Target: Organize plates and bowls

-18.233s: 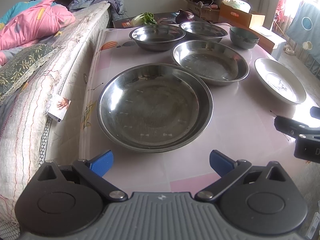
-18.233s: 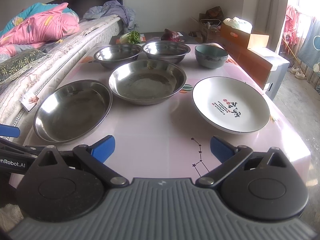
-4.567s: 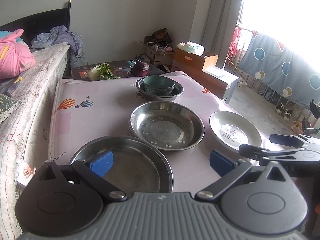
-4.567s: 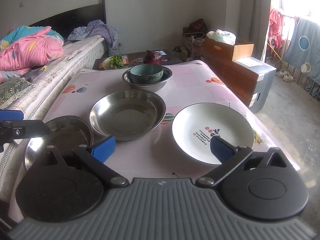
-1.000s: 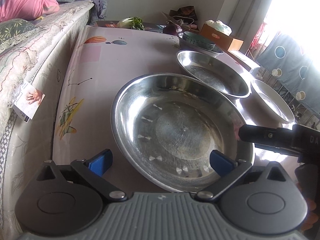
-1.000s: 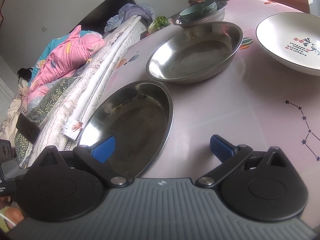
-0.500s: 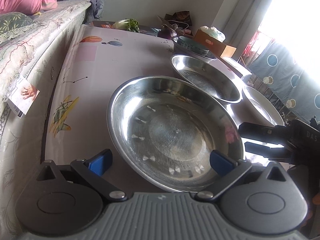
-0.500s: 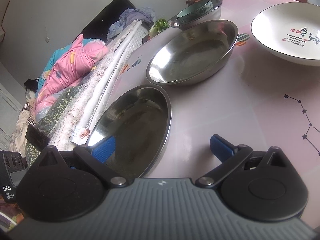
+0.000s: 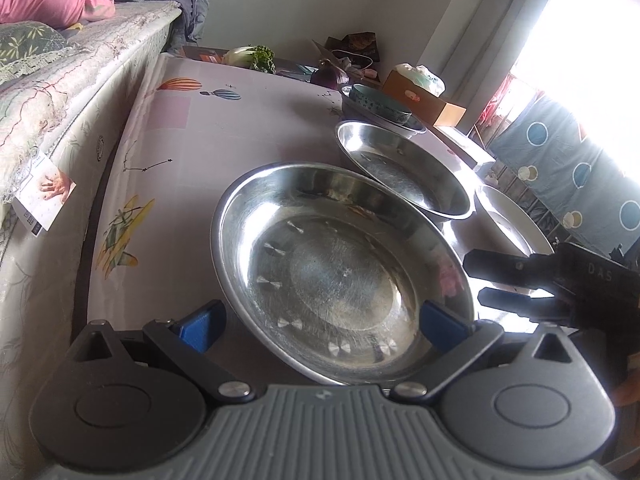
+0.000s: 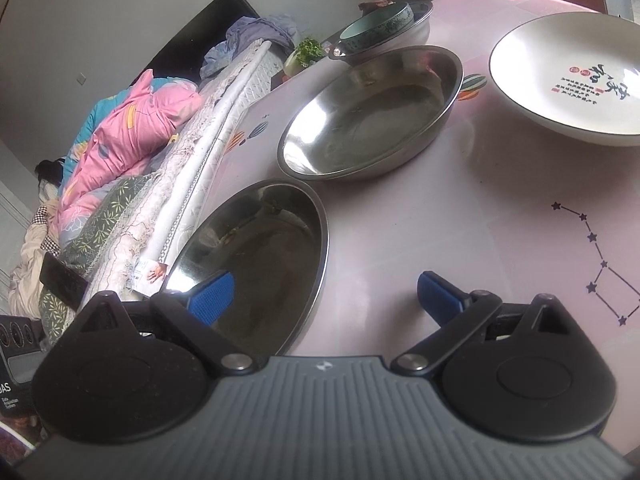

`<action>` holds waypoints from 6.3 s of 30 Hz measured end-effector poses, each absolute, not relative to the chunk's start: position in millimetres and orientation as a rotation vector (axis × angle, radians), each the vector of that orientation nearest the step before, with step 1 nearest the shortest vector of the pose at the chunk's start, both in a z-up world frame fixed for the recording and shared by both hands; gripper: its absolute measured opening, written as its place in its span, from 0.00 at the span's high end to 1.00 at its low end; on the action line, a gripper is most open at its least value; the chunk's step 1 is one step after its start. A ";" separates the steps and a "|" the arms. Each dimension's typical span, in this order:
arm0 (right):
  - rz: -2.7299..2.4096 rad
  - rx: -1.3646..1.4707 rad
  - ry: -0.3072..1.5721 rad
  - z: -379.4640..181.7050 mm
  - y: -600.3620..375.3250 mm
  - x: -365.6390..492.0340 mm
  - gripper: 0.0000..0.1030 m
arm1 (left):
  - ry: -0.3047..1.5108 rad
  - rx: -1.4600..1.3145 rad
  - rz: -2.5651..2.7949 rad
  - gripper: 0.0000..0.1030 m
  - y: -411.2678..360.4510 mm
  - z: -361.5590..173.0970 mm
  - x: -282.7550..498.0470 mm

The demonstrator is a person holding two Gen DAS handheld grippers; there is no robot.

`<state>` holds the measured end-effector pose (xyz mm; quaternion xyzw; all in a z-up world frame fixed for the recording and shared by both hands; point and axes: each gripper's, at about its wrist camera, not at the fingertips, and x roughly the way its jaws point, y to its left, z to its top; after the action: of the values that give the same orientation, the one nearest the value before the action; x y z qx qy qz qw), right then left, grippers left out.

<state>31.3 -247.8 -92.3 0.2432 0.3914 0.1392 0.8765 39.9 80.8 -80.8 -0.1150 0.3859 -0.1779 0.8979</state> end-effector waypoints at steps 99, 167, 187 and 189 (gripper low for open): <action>0.208 0.202 0.809 -89.2 -216.5 13.2 0.71 | 0.944 0.093 -0.279 0.29 29.4 -71.4 48.1; 0.166 0.127 0.746 -83.1 -214.4 9.9 0.78 | 0.911 0.095 -0.249 0.52 34.6 -68.7 48.2; 0.167 0.136 0.744 -81.5 -215.2 9.4 0.77 | 0.897 0.102 -0.244 0.52 32.7 -62.1 43.8; 0.167 0.137 0.744 -81.3 -215.2 9.4 0.77 | 0.895 0.102 -0.243 0.52 32.6 -61.6 43.3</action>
<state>9.4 -215.2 -81.3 0.0667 0.3625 0.0814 0.9260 43.3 32.6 -61.6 0.0492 0.4316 -0.1173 0.8930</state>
